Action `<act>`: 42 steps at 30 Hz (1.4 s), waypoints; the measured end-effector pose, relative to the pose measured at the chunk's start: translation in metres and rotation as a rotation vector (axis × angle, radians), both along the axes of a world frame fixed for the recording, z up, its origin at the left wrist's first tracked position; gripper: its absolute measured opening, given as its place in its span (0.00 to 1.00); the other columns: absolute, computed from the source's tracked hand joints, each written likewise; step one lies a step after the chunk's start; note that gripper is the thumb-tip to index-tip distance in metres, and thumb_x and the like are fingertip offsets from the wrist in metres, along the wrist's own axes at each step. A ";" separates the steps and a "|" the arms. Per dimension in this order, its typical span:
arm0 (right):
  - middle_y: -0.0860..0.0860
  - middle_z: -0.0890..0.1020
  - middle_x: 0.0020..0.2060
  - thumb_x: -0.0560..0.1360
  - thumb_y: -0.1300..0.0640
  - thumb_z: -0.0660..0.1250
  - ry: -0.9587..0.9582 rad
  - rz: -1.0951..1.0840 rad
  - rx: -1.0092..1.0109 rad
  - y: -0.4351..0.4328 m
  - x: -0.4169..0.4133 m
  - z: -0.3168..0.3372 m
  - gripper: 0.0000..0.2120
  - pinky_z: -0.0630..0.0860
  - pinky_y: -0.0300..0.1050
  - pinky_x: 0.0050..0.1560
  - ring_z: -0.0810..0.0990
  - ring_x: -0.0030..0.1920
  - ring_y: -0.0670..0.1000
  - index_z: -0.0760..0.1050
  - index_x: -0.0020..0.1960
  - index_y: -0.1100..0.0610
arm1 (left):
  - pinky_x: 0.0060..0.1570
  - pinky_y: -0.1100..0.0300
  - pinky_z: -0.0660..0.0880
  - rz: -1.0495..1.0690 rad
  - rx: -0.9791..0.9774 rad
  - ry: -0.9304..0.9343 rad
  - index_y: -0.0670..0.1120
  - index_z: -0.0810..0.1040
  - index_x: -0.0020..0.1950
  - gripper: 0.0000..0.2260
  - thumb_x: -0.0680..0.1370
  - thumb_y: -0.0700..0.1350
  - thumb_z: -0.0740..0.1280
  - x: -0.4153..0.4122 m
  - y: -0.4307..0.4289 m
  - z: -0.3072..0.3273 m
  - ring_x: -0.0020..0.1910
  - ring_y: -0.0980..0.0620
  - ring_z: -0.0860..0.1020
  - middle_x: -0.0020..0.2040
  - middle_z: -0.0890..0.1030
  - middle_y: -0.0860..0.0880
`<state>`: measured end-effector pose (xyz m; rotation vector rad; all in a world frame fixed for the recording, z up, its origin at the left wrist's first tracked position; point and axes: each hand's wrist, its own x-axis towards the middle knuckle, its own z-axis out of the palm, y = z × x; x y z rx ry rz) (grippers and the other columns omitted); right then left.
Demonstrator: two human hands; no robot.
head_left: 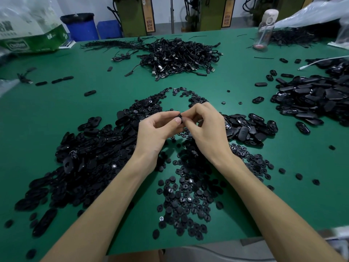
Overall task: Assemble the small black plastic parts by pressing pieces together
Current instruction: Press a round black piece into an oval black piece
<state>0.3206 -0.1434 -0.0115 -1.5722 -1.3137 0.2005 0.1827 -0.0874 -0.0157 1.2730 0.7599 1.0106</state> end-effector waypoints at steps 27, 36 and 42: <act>0.48 0.86 0.39 0.75 0.63 0.75 0.201 0.091 -0.041 0.000 -0.003 0.000 0.04 0.83 0.48 0.46 0.85 0.41 0.49 0.83 0.48 0.56 | 0.46 0.59 0.83 0.135 0.033 0.147 0.39 0.83 0.51 0.06 0.77 0.31 0.71 0.005 0.000 0.002 0.42 0.48 0.86 0.44 0.87 0.41; 0.46 0.86 0.38 0.74 0.63 0.75 0.173 0.085 -0.046 0.000 -0.002 0.000 0.04 0.83 0.44 0.45 0.85 0.40 0.46 0.84 0.47 0.55 | 0.45 0.60 0.83 0.112 0.005 0.142 0.37 0.83 0.52 0.06 0.77 0.32 0.71 0.004 -0.001 0.004 0.43 0.47 0.86 0.46 0.87 0.39; 0.46 0.87 0.40 0.75 0.62 0.75 0.305 0.071 0.009 0.001 0.004 0.001 0.05 0.82 0.39 0.46 0.86 0.42 0.45 0.84 0.49 0.55 | 0.55 0.55 0.83 -0.006 -0.043 0.010 0.37 0.83 0.59 0.09 0.79 0.36 0.72 -0.002 0.000 0.006 0.52 0.44 0.87 0.52 0.87 0.40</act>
